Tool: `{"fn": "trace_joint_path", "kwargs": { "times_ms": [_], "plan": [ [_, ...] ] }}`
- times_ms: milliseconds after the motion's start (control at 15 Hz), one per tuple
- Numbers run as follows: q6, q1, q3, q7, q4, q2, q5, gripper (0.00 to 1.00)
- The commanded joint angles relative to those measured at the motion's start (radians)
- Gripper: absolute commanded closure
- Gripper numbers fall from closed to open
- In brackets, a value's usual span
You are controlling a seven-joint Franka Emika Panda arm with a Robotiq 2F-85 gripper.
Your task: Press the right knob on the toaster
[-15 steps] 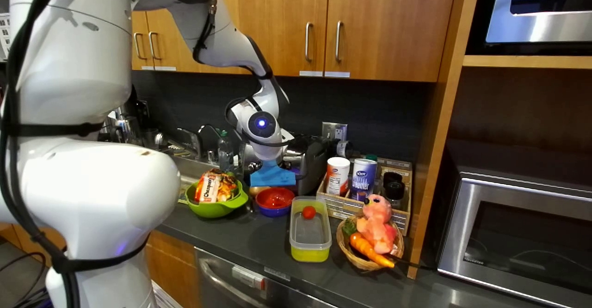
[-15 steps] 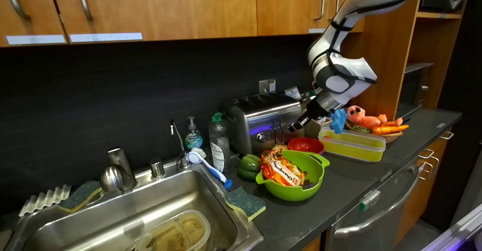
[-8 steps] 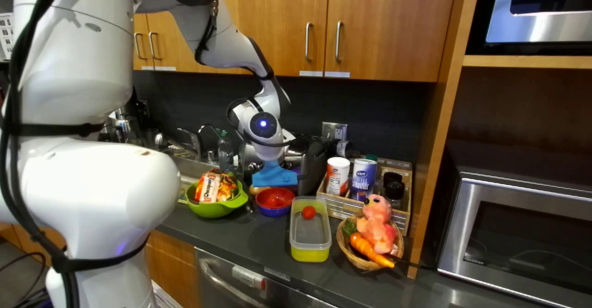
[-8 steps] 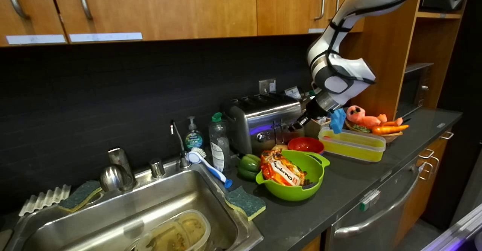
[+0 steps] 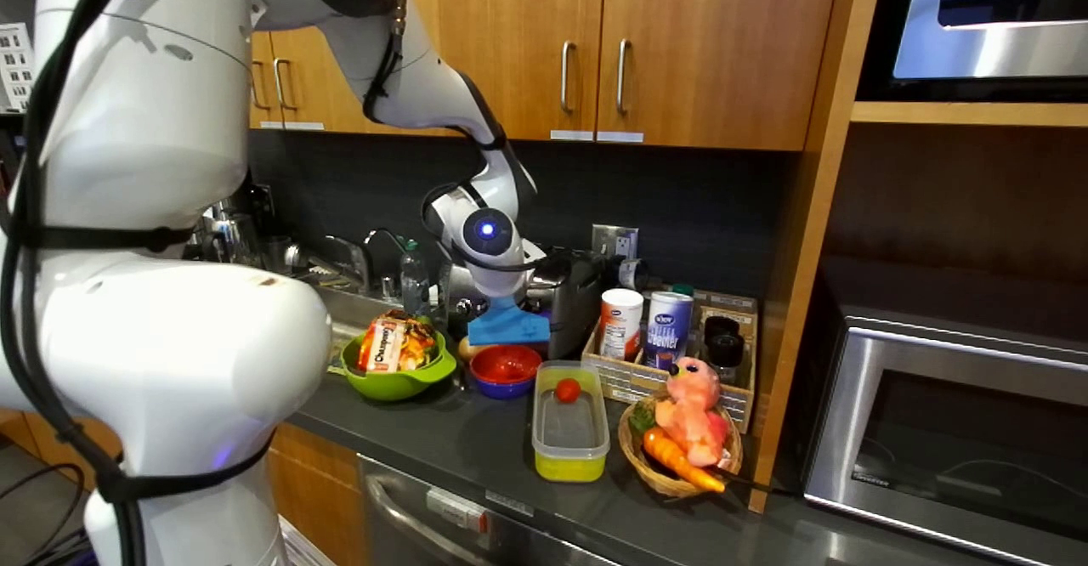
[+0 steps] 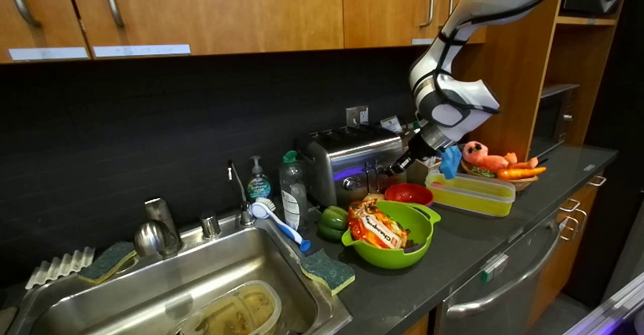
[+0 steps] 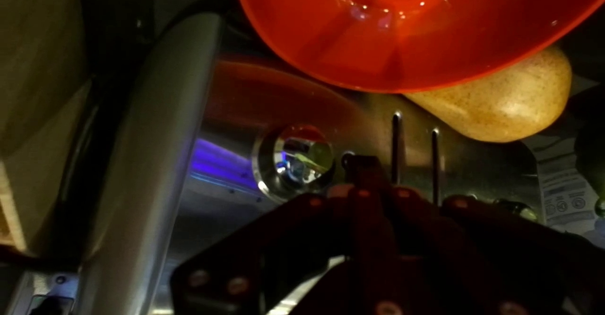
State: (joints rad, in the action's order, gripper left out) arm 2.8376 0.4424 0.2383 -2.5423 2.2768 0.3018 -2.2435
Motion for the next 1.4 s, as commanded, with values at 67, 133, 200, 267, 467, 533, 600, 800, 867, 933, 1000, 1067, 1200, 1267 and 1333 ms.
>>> {"fn": "trace_joint_path", "kwargs": {
  "times_ms": [67, 133, 200, 267, 467, 533, 600, 800, 867, 933, 1000, 1067, 1200, 1267, 1333],
  "plan": [
    [0.003, 0.006, 0.010, -0.031, -0.021, 0.014, -0.029, 1.00],
    [0.005, 0.007, 0.010, -0.031, -0.021, 0.014, -0.030, 1.00],
    [0.006, 0.007, 0.010, -0.031, -0.022, 0.015, -0.030, 1.00],
    [0.006, 0.007, 0.010, -0.031, -0.024, 0.016, -0.029, 1.00],
    [0.012, 0.008, 0.009, -0.029, -0.024, 0.016, -0.028, 1.00],
    [0.015, 0.009, 0.009, -0.028, -0.023, 0.014, -0.028, 1.00],
    [0.024, 0.010, 0.008, -0.023, -0.023, 0.015, -0.026, 1.00],
    [0.034, 0.009, 0.006, -0.013, -0.021, 0.011, -0.022, 1.00],
    [0.036, 0.010, 0.006, -0.014, -0.019, 0.009, -0.023, 1.00],
    [0.037, 0.010, 0.006, -0.014, -0.019, 0.009, -0.023, 1.00],
    [0.038, 0.009, 0.005, -0.013, -0.019, 0.009, -0.023, 1.00],
    [0.038, 0.009, 0.005, -0.012, -0.018, 0.010, -0.022, 1.00],
    [0.041, 0.012, 0.002, -0.009, -0.019, 0.009, -0.022, 1.00],
    [0.043, 0.013, 0.001, -0.008, -0.018, 0.007, -0.021, 1.00],
    [0.046, 0.015, -0.001, -0.008, -0.018, 0.005, -0.021, 1.00]
  ]
}}
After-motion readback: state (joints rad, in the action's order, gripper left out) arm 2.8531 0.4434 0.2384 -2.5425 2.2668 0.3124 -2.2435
